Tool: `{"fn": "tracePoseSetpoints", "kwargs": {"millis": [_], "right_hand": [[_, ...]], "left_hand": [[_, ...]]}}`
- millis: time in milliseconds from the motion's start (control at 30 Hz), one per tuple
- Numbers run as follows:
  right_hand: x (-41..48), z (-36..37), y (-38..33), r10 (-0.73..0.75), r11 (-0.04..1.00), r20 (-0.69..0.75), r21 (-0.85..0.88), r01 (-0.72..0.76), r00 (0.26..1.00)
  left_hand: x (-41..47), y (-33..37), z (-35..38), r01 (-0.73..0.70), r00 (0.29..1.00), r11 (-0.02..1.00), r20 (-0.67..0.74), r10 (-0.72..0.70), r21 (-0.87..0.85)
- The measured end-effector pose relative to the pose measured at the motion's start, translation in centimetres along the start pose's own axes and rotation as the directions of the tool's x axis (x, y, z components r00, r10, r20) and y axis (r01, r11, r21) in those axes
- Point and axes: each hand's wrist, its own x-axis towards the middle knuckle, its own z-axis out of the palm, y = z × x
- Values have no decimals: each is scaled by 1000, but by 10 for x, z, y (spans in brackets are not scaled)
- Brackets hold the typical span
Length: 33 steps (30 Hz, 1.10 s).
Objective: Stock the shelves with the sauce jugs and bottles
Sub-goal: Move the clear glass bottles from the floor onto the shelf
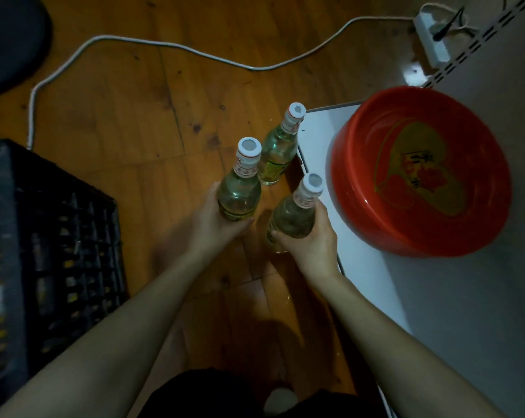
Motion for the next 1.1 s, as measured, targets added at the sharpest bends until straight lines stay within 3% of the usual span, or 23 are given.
{"fn": "tracePoseSetpoints", "kwargs": {"millis": [133,433,800,1100], "right_hand": [[-37,-35,-57,55,998,58,28,-57,997],[-114,-135,-229,108,991,118,65,-116,987],[-184,-275,-461,29,996,-28,86,-27,999],[-229,-389,-566,-19,969,-254,232,80,967]], "left_hand": [[-47,62,-34,79,997,996,-21,-79,34],[-132,254,-138,102,994,993,43,-105,63],[-198,501,-257,-52,996,997,68,48,55],[-217,640,-282,-226,966,972,141,216,58]]}}
